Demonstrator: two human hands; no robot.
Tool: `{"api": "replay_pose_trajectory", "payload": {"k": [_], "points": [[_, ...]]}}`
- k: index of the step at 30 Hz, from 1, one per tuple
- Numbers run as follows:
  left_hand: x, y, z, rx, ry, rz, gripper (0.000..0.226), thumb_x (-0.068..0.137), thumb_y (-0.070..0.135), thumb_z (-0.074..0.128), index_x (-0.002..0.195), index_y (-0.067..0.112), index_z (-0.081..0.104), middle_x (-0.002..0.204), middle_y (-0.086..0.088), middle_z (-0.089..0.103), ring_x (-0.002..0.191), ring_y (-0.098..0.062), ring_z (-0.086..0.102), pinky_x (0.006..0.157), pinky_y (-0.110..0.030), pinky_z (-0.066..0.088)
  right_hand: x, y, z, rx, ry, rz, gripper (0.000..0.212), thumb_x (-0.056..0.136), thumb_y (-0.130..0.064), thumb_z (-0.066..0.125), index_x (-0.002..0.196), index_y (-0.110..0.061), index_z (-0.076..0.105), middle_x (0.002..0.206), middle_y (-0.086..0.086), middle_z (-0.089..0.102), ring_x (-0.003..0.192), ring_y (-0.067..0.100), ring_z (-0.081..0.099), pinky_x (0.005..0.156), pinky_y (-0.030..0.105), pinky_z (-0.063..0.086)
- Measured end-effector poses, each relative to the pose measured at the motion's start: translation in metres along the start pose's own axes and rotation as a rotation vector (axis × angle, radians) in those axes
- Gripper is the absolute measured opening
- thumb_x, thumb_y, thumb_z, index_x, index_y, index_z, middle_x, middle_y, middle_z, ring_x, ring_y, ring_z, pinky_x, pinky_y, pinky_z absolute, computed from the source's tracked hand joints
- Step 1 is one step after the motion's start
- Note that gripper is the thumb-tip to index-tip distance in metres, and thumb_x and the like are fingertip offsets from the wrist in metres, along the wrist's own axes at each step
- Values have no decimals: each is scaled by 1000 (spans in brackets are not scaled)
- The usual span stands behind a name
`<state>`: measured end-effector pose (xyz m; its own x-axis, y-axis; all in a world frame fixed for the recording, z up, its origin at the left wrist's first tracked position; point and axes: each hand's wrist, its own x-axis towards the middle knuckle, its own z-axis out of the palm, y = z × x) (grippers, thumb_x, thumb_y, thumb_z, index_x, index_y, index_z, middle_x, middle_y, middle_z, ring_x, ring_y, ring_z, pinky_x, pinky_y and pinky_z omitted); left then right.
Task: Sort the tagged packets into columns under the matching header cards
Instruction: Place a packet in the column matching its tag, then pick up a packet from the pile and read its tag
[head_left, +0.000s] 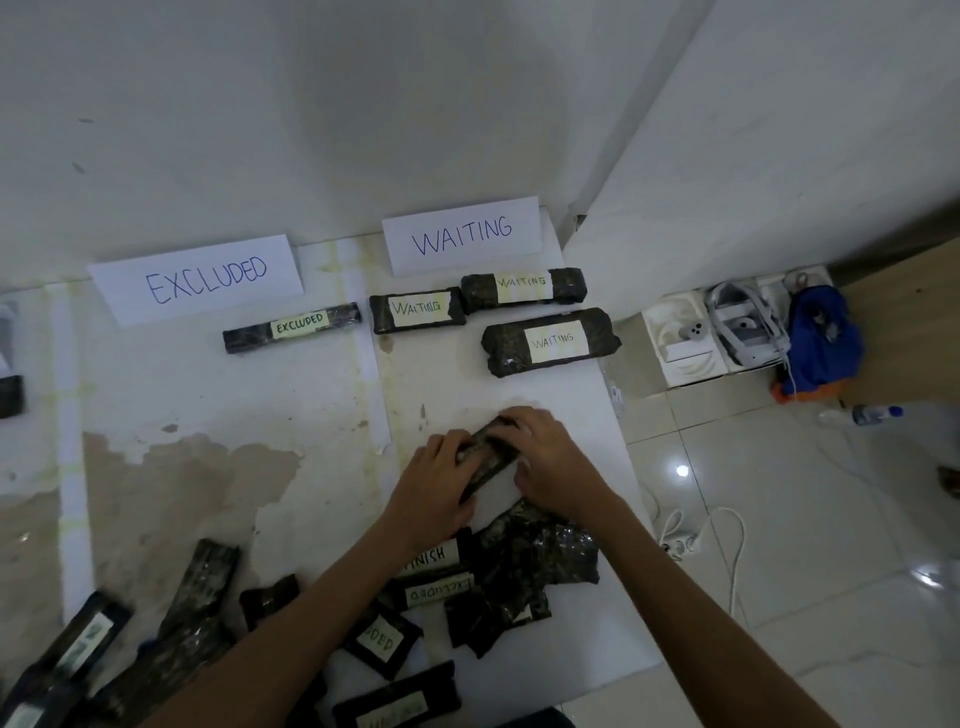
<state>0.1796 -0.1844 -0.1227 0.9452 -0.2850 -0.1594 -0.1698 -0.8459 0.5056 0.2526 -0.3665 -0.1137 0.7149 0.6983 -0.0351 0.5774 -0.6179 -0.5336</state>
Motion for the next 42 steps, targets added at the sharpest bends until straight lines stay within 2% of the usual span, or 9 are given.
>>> {"api": "replay_pose_trajectory", "payload": {"k": [5, 9, 15, 20, 25, 28, 31, 36, 42], "points": [[1, -4, -19, -352, 97, -115, 43, 78, 13, 48, 120, 12, 56, 107, -7, 60, 88, -16, 55, 73, -27, 50, -10, -5, -2, 248, 57, 197, 57, 72, 1, 60, 127, -13, 53, 128, 8, 49, 120, 19, 44, 108, 29, 36], [4, -7, -42, -707, 58, -379, 36, 82, 3, 55, 113, 21, 58, 97, 1, 63, 80, -16, 63, 72, -28, 55, -5, -16, -17, 473, 114, 358, 53, 79, -1, 64, 127, -20, 51, 122, -3, 53, 105, 8, 54, 91, 9, 41], [-3, -10, -51, -902, 16, -444, 35, 82, -2, 51, 108, 21, 58, 96, -3, 64, 70, -19, 67, 63, -32, 59, 7, -32, -12, 787, 103, 592, 40, 87, -6, 63, 121, -24, 54, 105, 7, 64, 93, 19, 64, 78, 26, 56], [-21, -19, -55, -704, 110, -389, 41, 84, 9, 59, 121, 26, 54, 107, 4, 60, 91, -9, 58, 73, -16, 46, 18, -46, -13, 856, 49, 599, 33, 86, 0, 62, 114, -18, 60, 96, 13, 69, 85, 18, 65, 69, 23, 53], [-47, -36, -66, -66, 294, -35, 67, 71, 0, 58, 133, 18, 43, 128, -4, 49, 109, -19, 46, 87, -29, 44, 39, -66, -13, 815, -83, 545, 30, 86, -8, 64, 115, -14, 59, 86, 6, 72, 81, 6, 67, 68, 13, 49], [-67, -50, -64, -59, 210, 35, 71, 72, 0, 60, 136, 21, 38, 135, -4, 42, 112, -17, 46, 86, -24, 44, 57, -85, -7, 833, -205, 520, 33, 87, -8, 64, 119, -15, 56, 88, 6, 71, 81, 9, 67, 71, 21, 52], [-86, -56, -59, -454, 148, -147, 66, 81, 9, 64, 136, 31, 34, 129, 5, 40, 100, -2, 51, 83, -8, 42, 70, -107, 5, 822, -291, 514, 36, 87, -10, 65, 121, -16, 55, 102, 13, 70, 89, 19, 67, 76, 28, 55], [-106, -56, -63, -810, 373, -496, 41, 85, 9, 64, 119, 30, 52, 103, 3, 61, 73, -9, 65, 67, -17, 55, 78, -142, 23, 831, -331, 492, 36, 86, -15, 66, 121, -19, 55, 99, 10, 69, 87, 21, 67, 74, 30, 57], [-128, -67, -70, -882, 528, -735, 39, 84, 8, 65, 119, 19, 54, 115, -7, 60, 90, -15, 63, 75, -29, 55, 74, -161, 29, 771, -469, 525, 44, 82, -12, 70, 122, -18, 53, 95, 2, 63, 82, 14, 64, 66, 21, 53]]}}
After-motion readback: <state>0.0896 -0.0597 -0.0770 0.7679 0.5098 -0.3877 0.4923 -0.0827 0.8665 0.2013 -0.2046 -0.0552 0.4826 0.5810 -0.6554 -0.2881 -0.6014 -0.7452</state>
